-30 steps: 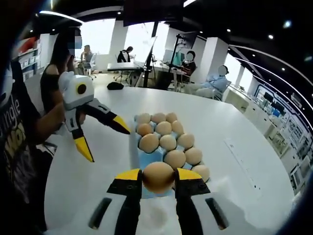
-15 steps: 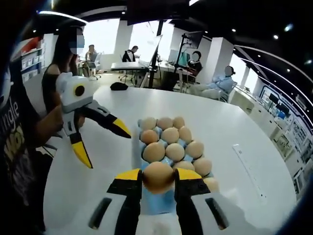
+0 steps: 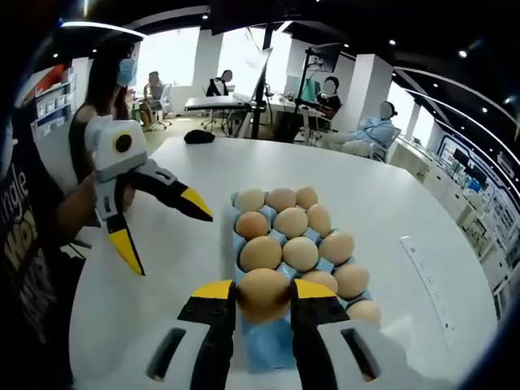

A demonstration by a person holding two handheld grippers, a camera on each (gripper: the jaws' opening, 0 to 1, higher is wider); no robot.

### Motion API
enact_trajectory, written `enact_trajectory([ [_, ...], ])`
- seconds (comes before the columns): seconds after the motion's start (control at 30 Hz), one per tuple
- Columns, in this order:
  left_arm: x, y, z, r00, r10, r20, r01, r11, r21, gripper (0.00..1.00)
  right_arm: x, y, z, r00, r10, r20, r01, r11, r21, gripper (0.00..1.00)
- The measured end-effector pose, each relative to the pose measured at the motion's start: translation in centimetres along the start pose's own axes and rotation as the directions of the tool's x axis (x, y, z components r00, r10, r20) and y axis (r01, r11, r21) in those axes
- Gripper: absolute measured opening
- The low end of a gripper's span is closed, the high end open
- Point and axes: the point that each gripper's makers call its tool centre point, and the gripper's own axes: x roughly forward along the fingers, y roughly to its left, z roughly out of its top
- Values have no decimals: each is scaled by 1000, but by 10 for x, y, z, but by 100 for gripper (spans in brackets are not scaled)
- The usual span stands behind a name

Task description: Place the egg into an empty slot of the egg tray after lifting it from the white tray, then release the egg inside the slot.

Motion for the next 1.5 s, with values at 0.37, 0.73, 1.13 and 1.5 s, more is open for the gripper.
enact_trajectory([
  [0.37, -5, 5, -2, 1000, 12, -5, -12, 1000, -3, 61, 11, -5, -12, 998, 2, -57, -1, 1000, 21, 28],
  [0.73, -2, 0, 0, 1000, 7, -4, -7, 1000, 0, 61, 4, -11, -3, 1000, -9, -23, 10, 999, 35, 28],
  [1.13, 7, -18, 8, 999, -31, -8, 31, 999, 30, 61, -20, -13, -11, 999, -41, -7, 41, 999, 33, 29],
  [1.5, 19, -34, 8, 997, -68, -21, 69, 997, 44, 61, -46, -11, -29, 996, -89, 5, 89, 994, 56, 31],
])
